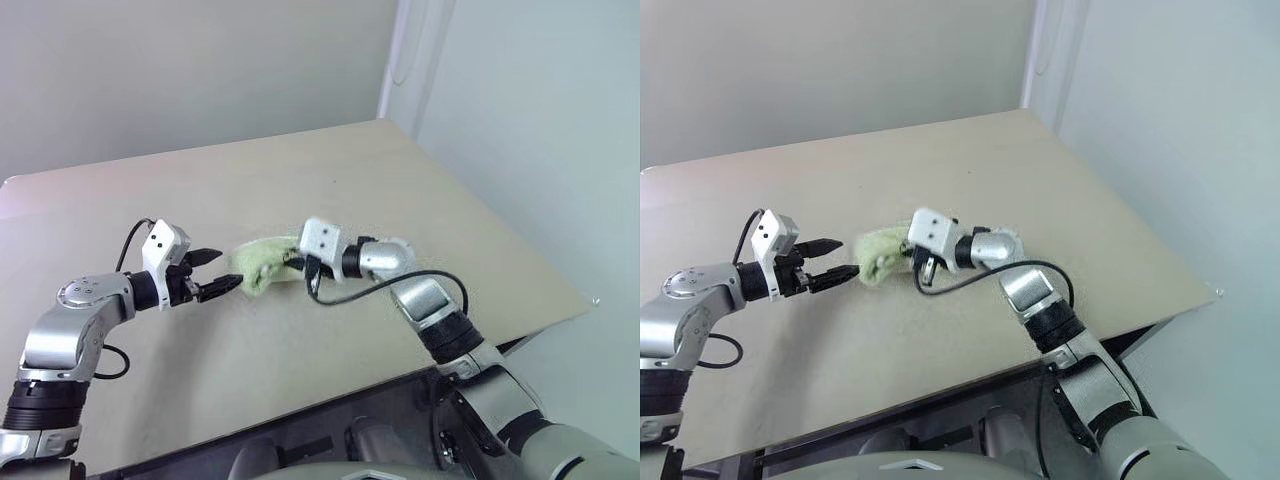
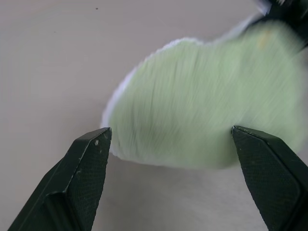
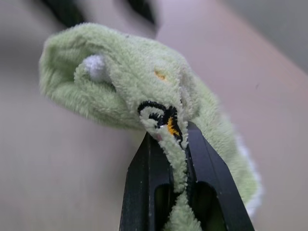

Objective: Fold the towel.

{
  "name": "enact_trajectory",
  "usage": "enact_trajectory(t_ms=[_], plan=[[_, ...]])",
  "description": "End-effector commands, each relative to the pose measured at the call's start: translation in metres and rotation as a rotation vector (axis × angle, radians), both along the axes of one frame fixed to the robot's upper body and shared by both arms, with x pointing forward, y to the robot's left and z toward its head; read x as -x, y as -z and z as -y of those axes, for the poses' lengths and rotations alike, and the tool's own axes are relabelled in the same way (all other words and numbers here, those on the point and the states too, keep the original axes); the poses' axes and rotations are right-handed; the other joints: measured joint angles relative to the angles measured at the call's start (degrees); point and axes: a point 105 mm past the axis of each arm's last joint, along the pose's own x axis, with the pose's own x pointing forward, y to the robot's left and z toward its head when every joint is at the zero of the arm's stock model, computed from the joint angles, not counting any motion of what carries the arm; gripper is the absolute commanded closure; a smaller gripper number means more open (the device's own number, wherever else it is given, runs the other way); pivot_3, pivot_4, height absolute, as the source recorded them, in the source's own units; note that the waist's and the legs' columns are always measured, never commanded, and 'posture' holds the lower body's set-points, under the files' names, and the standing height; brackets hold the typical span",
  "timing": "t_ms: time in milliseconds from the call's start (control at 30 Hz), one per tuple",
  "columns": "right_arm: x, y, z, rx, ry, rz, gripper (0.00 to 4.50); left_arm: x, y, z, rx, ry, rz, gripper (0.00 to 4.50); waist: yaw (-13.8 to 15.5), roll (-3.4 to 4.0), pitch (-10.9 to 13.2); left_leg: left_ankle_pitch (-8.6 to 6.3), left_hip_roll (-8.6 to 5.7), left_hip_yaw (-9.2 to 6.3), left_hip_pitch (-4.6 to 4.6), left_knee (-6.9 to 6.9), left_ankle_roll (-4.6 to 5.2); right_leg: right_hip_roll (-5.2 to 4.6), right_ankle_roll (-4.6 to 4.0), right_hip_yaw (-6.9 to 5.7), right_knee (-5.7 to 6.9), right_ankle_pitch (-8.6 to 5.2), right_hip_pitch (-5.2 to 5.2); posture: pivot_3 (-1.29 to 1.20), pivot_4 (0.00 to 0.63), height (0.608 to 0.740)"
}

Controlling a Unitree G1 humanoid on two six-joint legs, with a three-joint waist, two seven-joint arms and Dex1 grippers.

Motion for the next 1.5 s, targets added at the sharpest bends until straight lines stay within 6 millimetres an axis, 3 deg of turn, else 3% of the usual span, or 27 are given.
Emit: enact_trajectory(t_ms=[33,133,233,367,500,600,733,833,900,1200,1333,1500], plan=[[-0.016,-0.050,0.021,-0.201,0.094,-0.056,4.47,-0.007,-0.011,0.002,-0.006,0.008,0.049,0.27,0.12,0.01,0.00,0.00,0.00,0.00,0.00,0.01,0.00,-0.01,0.00,0.00,0.00,0.00,0.01,0.00,0.000,0.740],[-0.031,-0.063,0.043,-0.258,0.190,-0.089,4.47,-0.009,-0.010,0.003,-0.007,0.015,0.048,0.27,0.13,0.01,0.00,0.00,-0.02,0.01,0.00,0.01,0.00,-0.01,-0.01,0.00,-0.02,0.00,0.01,0.00,0.000,0.740],[-0.054,-0.076,0.085,-0.286,0.359,-0.070,4.47,-0.012,-0.009,0.004,-0.004,0.018,0.047,0.27,0.13,0.09,0.06,0.00,-0.02,0.02,-0.05,-0.02,0.00,-0.02,-0.01,0.00,-0.05,-0.01,-0.02,0.00,0.000,0.740],[-0.076,-0.087,0.147,-0.151,0.572,0.092,4.47,-0.016,-0.009,0.007,-0.002,0.028,0.051,0.27,0.12,0.13,0.09,0.00,-0.05,0.06,-0.06,-0.15,0.00,-0.04,-0.01,0.02,-0.15,-0.01,-0.04,0.00,0.000,0.740],[-0.085,-0.088,0.183,0.035,0.661,0.254,4.47,-0.018,-0.008,0.007,-0.007,0.033,0.052,0.27,-0.24,0.14,0.10,0.00,-0.05,0.15,-0.05,-0.45,0.01,-0.02,0.02,0.12,-0.24,-0.04,-0.17,0.00,0.000,0.740],[-0.082,-0.069,0.183,0.159,0.622,0.309,4.47,-0.019,-0.007,0.007,-0.010,0.036,0.055,0.27,-0.92,0.15,0.10,-0.02,-0.05,0.35,-0.05,-0.58,0.03,0.02,0.07,0.37,-0.09,-0.01,-0.38,0.00,0.000,0.740],[-0.069,-0.023,0.172,0.270,0.544,0.282,4.47,-0.019,-0.005,0.008,-0.023,0.039,0.060,0.27,-1.27,0.12,0.09,-0.03,-0.05,0.37,-0.08,-0.59,0.05,0.01,0.08,0.43,-0.08,-0.01,-0.40,0.00,0.000,0.740],[-0.058,0.018,0.172,0.334,0.531,0.210,4.47,-0.018,-0.005,0.007,-0.025,0.034,0.062,0.27,-1.15,0.11,0.11,-0.03,-0.09,0.38,-0.12,-0.51,0.05,-0.03,0.08,0.45,-0.08,-0.01,-0.39,0.00,0.000,0.740],[-0.050,0.034,0.172,0.384,0.498,0.190,4.47,-0.017,-0.005,0.006,-0.027,0.031,0.063,0.27,-1.13,0.12,0.11,-0.02,-0.12,0.38,-0.13,-0.47,0.05,-0.03,0.08,0.47,-0.07,-0.02,-0.40,0.00,0.000,0.740],[-0.040,0.051,0.177,0.385,0.488,0.124,4.47,-0.016,-0.005,0.002,-0.033,0.023,0.066,0.27,-1.13,0.11,0.11,-0.02,-0.13,0.35,0.01,-0.41,0.05,-0.01,0.16,0.48,-0.01,-0.13,-0.27,0.00,0.000,0.740],[-0.033,0.043,0.169,0.295,0.449,0.067,3.30,-0.017,-0.006,0.001,-0.034,0.022,0.068,0.27,-1.05,0.11,0.11,-0.02,-0.13,0.35,-0.01,-0.40,0.05,-0.02,0.20,0.48,-0.02,-0.11,-0.27,0.00,0.000,0.740],[-0.030,0.031,0.169,0.224,0.444,0.012,1.46,-0.018,-0.006,-0.001,-0.038,0.018,0.072,0.27,-1.05,0.11,0.11,-0.02,-0.12,0.35,0.01,-0.41,0.05,-0.02,0.21,0.48,-0.01,-0.10,-0.27,0.00,0.000,0.740]])
